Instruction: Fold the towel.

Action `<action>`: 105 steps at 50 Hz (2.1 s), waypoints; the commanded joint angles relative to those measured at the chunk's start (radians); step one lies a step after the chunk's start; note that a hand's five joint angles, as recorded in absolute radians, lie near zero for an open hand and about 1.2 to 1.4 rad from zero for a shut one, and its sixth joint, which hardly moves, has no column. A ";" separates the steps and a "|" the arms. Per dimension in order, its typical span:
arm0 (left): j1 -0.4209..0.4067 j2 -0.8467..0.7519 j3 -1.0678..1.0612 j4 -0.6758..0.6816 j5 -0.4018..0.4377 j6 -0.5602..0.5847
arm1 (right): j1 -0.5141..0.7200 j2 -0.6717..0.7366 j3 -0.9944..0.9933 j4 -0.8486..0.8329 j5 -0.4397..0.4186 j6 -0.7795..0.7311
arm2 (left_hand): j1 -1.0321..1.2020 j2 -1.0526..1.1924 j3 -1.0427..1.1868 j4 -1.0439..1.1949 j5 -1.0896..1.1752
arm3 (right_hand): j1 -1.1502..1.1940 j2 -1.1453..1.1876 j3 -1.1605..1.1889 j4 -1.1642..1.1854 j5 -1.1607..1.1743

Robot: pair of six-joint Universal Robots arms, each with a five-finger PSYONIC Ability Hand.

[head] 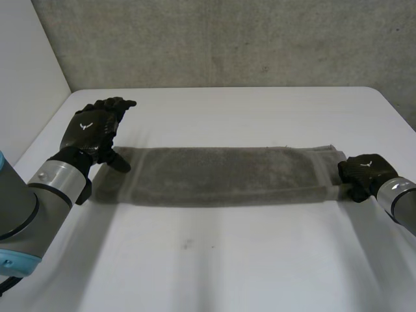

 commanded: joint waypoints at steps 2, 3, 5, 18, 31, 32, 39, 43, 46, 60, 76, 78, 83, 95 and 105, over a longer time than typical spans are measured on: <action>0.001 0.002 -0.002 0.001 -0.001 0.000 | -0.021 0.000 -0.034 -0.041 0.200 -0.114 | -0.006 0.009 0.006 0.006 -0.029 | 0.445 0.221 0.220 0.213 0.261; 0.001 0.003 -0.002 0.001 -0.001 0.000 | -0.021 0.000 -0.034 -0.041 0.200 -0.115 | -0.006 0.009 0.006 0.006 -0.029 | 0.445 0.221 0.220 0.213 0.261; 0.001 0.003 -0.002 0.001 -0.001 0.000 | -0.041 -0.004 -0.062 -0.082 0.341 -0.229 | -0.006 0.009 0.006 0.006 -0.029 | 0.445 0.221 0.220 0.213 0.261; -0.001 0.007 -0.002 0.001 -0.005 0.000 | 0.090 -0.164 -0.064 -0.274 0.284 -0.221 | -0.006 0.009 0.006 0.006 -0.029 | 0.445 0.221 0.220 0.213 0.261; -0.004 0.007 -0.003 -0.001 -0.042 0.002 | 0.595 -0.075 -0.107 -0.279 0.000 -0.083 | -0.006 0.009 0.006 0.006 -0.029 | 0.445 0.221 0.220 0.213 0.261; -0.004 0.007 -0.003 -0.001 -0.042 0.002 | 0.635 -0.044 -0.114 -0.279 -0.017 -0.081 | -0.006 0.009 0.006 0.006 -0.029 | 0.445 0.221 0.220 0.213 0.261; -0.011 0.007 -0.005 0.001 -0.042 0.003 | 0.724 0.097 -0.156 -0.260 -0.019 -0.086 | -0.006 0.009 0.006 0.006 -0.029 | 0.440 0.216 0.215 0.208 0.257; -0.013 -0.001 -0.005 0.002 -0.042 0.003 | 0.729 0.115 -0.160 -0.260 -0.007 -0.075 | -0.006 0.009 0.006 0.006 -0.029 | -0.381 -0.606 -0.606 -0.613 -0.565; -0.016 -0.007 -0.005 0.007 -0.042 0.003 | 0.726 0.091 -0.159 -0.257 0.037 -0.060 | -0.006 0.009 0.006 0.006 -0.029 | -0.777 -1.001 -1.002 -1.009 -0.960; -0.016 -0.016 -0.006 0.011 -0.042 0.003 | 0.470 -0.116 -0.041 -0.041 0.188 0.215 | -0.006 0.009 0.006 0.006 -0.029 | -0.777 -1.001 -1.002 -1.009 -0.960; -0.020 -0.036 -0.015 0.011 -0.042 0.005 | 0.263 -0.121 0.188 -0.075 0.047 0.221 | -0.006 0.009 0.006 0.006 -0.029 | -0.247 -0.471 -0.472 -0.479 -0.430; -0.020 -0.038 -0.015 0.011 -0.042 0.005 | 0.252 -0.119 0.205 -0.157 0.051 0.221 | -0.006 0.009 0.006 0.006 -0.029 | 0.317 0.092 0.092 0.085 0.133; -0.020 -0.036 -0.014 0.011 -0.042 0.005 | 0.237 -0.129 0.205 -0.243 0.071 0.209 | -0.006 0.009 0.006 0.006 -0.029 | 0.445 0.221 0.220 0.213 0.261; -0.020 -0.035 -0.015 0.011 -0.042 0.005 | 0.410 -0.193 0.036 -0.249 0.121 0.014 | -0.006 0.009 0.006 0.006 -0.029 | 0.445 0.221 0.220 0.213 0.261; -0.019 -0.032 -0.018 0.011 -0.042 0.003 | 0.746 0.009 -0.068 -0.251 0.082 -0.352 | -0.006 0.009 0.006 0.006 -0.029 | 0.445 0.221 0.220 0.213 0.261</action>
